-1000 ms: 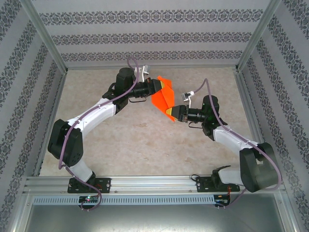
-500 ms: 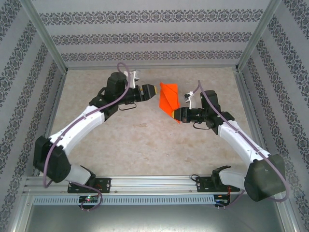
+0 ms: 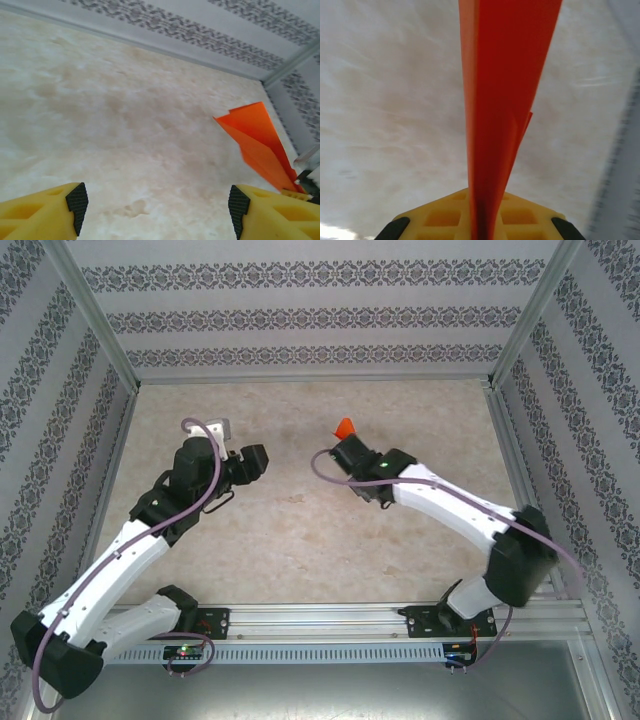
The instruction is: Fold a paper plane with a square sheet of paper (fold left side to right side)
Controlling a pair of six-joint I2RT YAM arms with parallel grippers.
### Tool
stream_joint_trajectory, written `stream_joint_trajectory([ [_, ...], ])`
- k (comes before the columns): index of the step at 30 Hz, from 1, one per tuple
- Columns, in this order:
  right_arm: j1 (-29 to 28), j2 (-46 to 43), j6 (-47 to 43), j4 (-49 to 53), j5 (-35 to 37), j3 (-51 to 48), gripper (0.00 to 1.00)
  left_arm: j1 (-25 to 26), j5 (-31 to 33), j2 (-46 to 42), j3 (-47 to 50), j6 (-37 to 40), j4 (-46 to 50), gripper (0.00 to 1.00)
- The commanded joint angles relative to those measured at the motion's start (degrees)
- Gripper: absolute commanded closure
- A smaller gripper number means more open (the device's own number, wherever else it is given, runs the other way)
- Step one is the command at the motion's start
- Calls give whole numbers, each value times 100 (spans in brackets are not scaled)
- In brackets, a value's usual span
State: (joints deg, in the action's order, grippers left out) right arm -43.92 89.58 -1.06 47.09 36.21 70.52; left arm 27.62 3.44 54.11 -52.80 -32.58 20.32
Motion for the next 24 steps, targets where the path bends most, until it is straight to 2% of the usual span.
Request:
stream_joint_trajectory([
  [1,-276,693,-482,493,2233,268,88,-48,673,-286,132,-44,242,22],
  [3,-382,1094,-543,472,2516,341,88,-53,705,-340,150,-55,300,21],
  [9,-686,2085,-574,445,2627,401,86,-55,710,-321,175,-51,367,21],
  [13,-953,2550,-554,652,2331,388,83,-55,711,-297,166,-38,376,20],
  [15,-1057,2624,-543,773,1878,354,79,-63,697,-287,163,-46,377,20],
  [17,-1131,2561,-523,868,1299,296,71,-62,672,-262,151,-62,374,19],
  [22,-1259,1872,-342,1147,-506,117,37,-59,562,-116,89,-121,368,18],
  [24,-1259,1468,-240,1173,-1136,15,27,-60,496,-33,85,-167,321,16],
])
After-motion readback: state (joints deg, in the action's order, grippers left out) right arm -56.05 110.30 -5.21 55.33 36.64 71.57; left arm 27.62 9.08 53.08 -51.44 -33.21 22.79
